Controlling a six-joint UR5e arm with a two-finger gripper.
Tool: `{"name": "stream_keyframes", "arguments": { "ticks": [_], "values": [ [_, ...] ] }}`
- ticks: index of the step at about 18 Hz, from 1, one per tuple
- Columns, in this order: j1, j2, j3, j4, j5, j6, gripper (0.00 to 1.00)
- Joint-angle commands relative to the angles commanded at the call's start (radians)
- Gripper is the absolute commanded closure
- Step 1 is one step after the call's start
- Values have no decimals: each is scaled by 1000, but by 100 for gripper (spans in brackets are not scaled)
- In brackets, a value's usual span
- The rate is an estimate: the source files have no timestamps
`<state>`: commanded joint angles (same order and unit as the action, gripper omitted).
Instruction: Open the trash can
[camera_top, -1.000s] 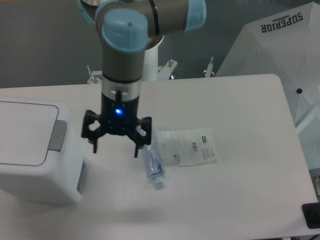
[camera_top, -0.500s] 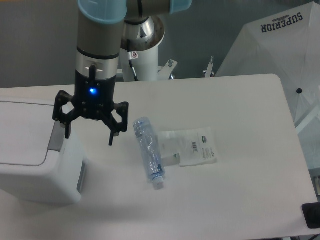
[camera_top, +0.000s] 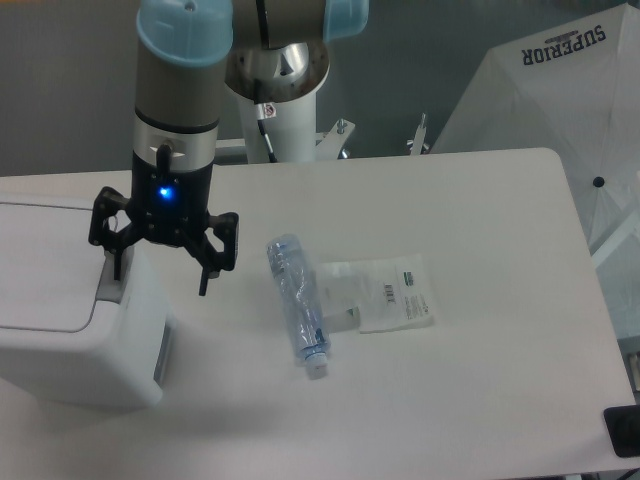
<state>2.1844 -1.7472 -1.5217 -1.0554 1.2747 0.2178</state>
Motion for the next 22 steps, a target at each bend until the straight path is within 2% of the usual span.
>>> {"name": "stream_keyframes", "arguments": {
  "ticks": [9, 14, 20, 22],
  "values": [
    [2, -6, -3, 2, 0, 2, 0],
    [5, 0, 17, 8, -2, 5, 0],
    [92, -6, 51, 18, 37, 24, 0],
    [132, -11, 52, 18, 70, 85, 0]
  ]
}}
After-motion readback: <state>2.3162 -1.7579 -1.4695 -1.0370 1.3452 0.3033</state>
